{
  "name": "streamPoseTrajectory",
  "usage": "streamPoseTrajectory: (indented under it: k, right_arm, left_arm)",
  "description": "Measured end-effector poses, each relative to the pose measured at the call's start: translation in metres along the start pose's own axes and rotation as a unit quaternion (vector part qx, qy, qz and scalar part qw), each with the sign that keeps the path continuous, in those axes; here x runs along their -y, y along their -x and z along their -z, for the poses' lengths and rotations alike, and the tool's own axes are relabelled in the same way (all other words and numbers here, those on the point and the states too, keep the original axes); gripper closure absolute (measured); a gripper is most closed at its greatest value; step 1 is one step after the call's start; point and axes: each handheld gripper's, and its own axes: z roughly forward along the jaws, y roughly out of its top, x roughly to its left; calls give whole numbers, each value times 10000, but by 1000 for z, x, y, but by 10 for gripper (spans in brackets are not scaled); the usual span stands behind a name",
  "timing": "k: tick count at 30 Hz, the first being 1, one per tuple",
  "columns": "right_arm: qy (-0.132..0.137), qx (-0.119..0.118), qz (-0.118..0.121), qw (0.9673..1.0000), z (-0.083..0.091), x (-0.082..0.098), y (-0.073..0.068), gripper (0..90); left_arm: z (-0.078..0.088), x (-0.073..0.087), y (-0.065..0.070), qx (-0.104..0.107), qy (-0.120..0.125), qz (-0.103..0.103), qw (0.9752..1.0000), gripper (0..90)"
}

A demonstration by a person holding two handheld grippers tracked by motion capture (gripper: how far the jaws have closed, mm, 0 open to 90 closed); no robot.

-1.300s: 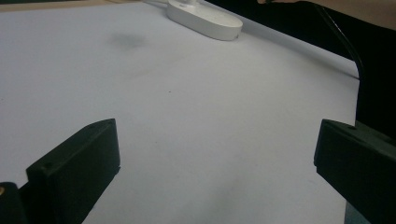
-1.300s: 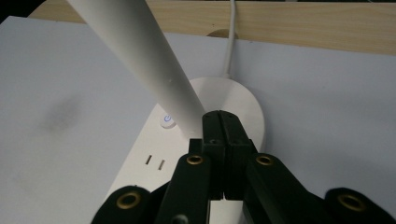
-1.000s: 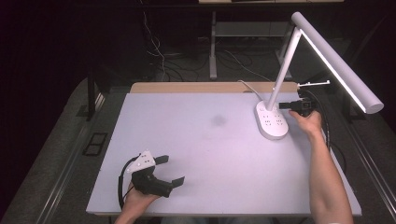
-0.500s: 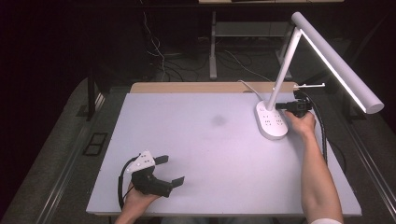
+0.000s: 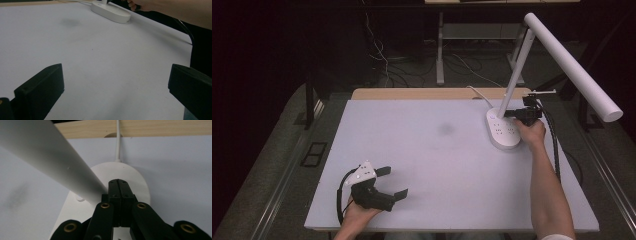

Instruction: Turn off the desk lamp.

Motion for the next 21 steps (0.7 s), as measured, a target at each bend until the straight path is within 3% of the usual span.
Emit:
streamPoseTrajectory:
  k: [7,16,21]
  right_arm:
    - [-71,-14,-20,10000,4,0,4,900]
    - [-109,139,95,9998,3,0,1,900]
    - [-20,32,-31,10000,3,2,4,900]
  left_arm:
    - [-2,0,0,18,-24,-19,10000,0]
    - [-1,0,0,14,-15,-12,10000,0]
    - [-1,0,1,28,-23,-18,10000,0]
